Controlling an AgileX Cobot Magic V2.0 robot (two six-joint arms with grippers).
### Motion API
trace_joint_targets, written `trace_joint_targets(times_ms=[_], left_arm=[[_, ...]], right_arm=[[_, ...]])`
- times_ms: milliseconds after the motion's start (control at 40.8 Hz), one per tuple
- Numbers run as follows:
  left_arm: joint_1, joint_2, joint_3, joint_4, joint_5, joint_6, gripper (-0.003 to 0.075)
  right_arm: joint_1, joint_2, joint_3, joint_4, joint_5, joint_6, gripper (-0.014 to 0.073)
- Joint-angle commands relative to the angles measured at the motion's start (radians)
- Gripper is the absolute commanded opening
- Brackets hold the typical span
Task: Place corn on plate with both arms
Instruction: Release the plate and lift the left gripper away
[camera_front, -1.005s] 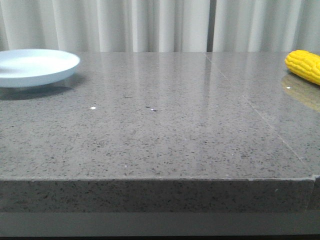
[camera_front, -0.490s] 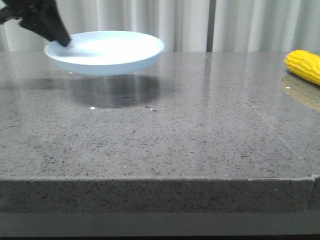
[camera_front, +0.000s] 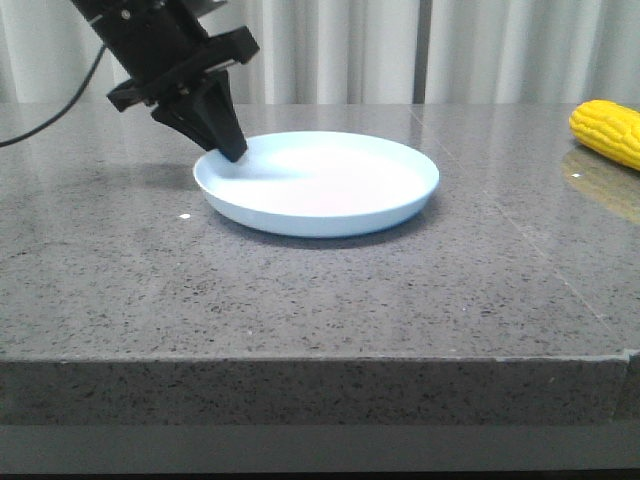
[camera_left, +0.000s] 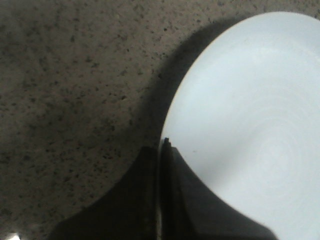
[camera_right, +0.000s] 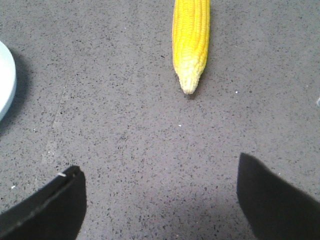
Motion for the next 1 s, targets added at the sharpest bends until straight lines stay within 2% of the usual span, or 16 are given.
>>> trace_joint_targets(times_ms=[0, 49, 221, 294, 515, 760, 980], left_arm=[[-0.012, -0.051, -0.032, -0.030, -0.013, 0.000, 0.0030], [-0.012, -0.050, -0.032, -0.023, -0.013, 0.000, 0.0087], [-0.010, -0.051, -0.041, 0.006, -0.013, 0.000, 0.0357], [-0.010, -0.062, -0.053, 0.027, -0.011, 0.000, 0.0412], [-0.035, -0.147, -0.080, 0.089, 0.040, -0.047, 0.0418], [-0.173, -0.309, -0.080, 0.471, 0.086, -0.263, 0.0418], [-0.271, -0.490, 0.018, 0.590, 0.093, -0.361, 0.0418]], right_arm=[[-0.005, 0.002, -0.025, 0.002, -0.066, -0.011, 0.0635], [-0.005, 0.002, -0.025, 0.002, -0.066, -0.011, 0.0635], [-0.005, 0.002, -0.025, 0.002, -0.066, -0.011, 0.0635], [-0.005, 0.002, -0.025, 0.002, -0.066, -0.011, 0.0635], [-0.005, 0.002, -0.025, 0.002, -0.066, -0.011, 0.0635], [-0.005, 0.002, -0.025, 0.002, -0.066, -0.011, 0.0635], [-0.005, 0.002, -0.025, 0.002, -0.066, -0.011, 0.0635]])
